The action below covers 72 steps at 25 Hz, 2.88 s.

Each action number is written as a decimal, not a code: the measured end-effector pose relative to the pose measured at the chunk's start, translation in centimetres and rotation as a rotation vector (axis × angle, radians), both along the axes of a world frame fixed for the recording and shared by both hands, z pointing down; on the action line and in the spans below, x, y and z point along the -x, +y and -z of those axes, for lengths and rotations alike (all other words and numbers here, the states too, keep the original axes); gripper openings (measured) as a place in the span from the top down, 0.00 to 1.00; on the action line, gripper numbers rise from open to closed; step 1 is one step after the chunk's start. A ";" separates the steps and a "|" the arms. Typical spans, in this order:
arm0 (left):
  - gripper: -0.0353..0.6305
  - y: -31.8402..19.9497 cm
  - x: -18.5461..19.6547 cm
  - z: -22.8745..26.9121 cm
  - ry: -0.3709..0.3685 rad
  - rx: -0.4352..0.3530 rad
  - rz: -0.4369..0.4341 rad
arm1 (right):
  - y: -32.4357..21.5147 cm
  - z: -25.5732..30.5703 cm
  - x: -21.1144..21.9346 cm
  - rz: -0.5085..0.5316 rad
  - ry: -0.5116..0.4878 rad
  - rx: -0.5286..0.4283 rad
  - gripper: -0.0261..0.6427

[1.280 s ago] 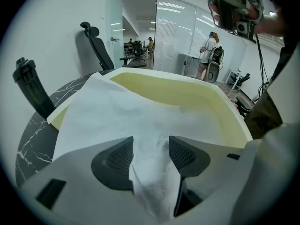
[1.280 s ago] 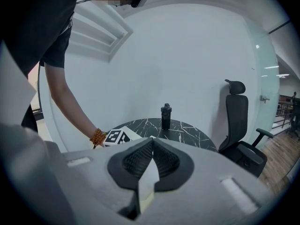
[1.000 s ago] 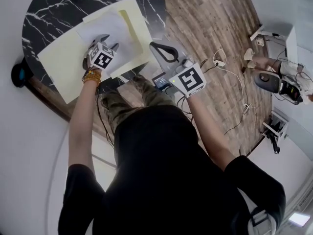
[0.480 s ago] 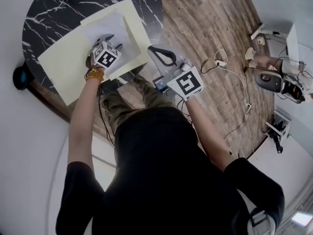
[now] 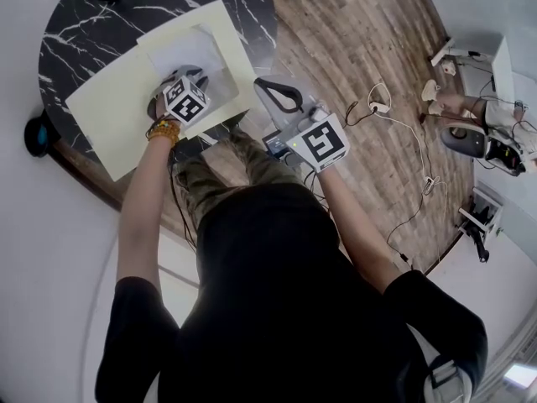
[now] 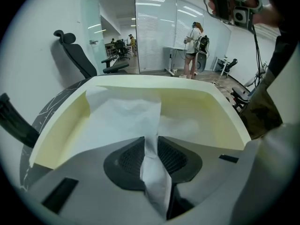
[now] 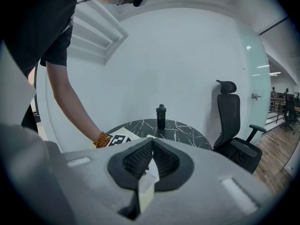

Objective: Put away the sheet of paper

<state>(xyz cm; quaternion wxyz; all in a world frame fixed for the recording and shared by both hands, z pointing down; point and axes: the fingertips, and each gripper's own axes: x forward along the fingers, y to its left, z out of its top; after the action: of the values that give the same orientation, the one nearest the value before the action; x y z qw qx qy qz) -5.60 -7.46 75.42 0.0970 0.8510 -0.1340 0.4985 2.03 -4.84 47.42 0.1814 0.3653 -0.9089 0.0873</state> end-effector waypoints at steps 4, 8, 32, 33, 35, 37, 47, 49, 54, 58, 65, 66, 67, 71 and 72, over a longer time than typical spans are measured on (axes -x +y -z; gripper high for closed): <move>0.81 0.4 0.1 0.0 -0.033 0.010 -0.014 | 0.2 0.1 -0.2 -0.002 -0.004 -0.002 0.96; 0.82 0.9 1.0 -0.2 -0.051 0.051 -0.012 | 0.3 0.0 -0.6 -0.008 -0.005 0.002 0.96; 0.63 1.3 4.6 0.3 -0.021 0.017 0.114 | -0.3 0.6 -2.3 -0.030 0.005 -0.016 0.96; 0.63 1.1 4.4 0.4 -0.018 0.014 0.120 | -0.3 0.6 -2.3 -0.029 0.006 -0.019 0.96; 0.63 0.8 4.3 1.3 -0.008 -0.011 0.127 | -0.3 0.8 -2.3 -0.029 0.006 -0.022 0.96; 0.64 0.4 4.0 3.3 0.025 -0.054 0.154 | -0.4 1.1 -2.6 -0.034 0.001 -0.026 0.96; 0.64 -0.2 2.5 14.4 0.214 -0.252 0.311 | -1.5 3.0 -3.3 -0.034 -0.035 -0.082 0.96; 0.64 -0.1 2.0 16.6 0.251 -0.290 0.338 | -1.7 3.5 -3.3 -0.028 -0.046 -0.095 0.96; 0.64 1.1 0.9 21.1 0.322 -0.352 0.374 | -1.8 4.3 -3.3 -0.015 -0.067 -0.119 0.96; 0.64 2.2 0.4 22.3 0.329 -0.372 0.395 | -1.6 4.7 -3.3 -0.002 -0.089 -0.125 0.96; 0.64 2.4 0.7 23.9 0.336 -0.398 0.427 | -1.9 4.9 -2.3 0.032 -0.109 -0.135 0.96; 0.64 2.5 0.7 24.2 0.343 -0.399 0.434 | -1.9 5.0 -2.2 0.037 -0.110 -0.137 0.96; 0.64 2.5 0.7 24.6 0.352 -0.401 0.442 | -1.9 5.2 -2.1 0.043 -0.109 -0.138 0.96; 0.64 2.0 0.5 26.8 0.391 -0.430 0.456 | -2.6 5.7 -1.4 0.061 -0.111 -0.149 0.96; 0.64 1.9 0.4 27.3 0.398 -0.442 0.456 | -2.7 5.8 -1.2 0.066 -0.112 -0.154 0.96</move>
<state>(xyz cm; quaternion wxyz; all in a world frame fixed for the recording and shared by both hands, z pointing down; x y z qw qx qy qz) -6.04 -5.60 48.10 0.0436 0.8799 -0.4030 0.2478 3.26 -7.52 41.57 0.1043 0.3426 -0.9332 0.0315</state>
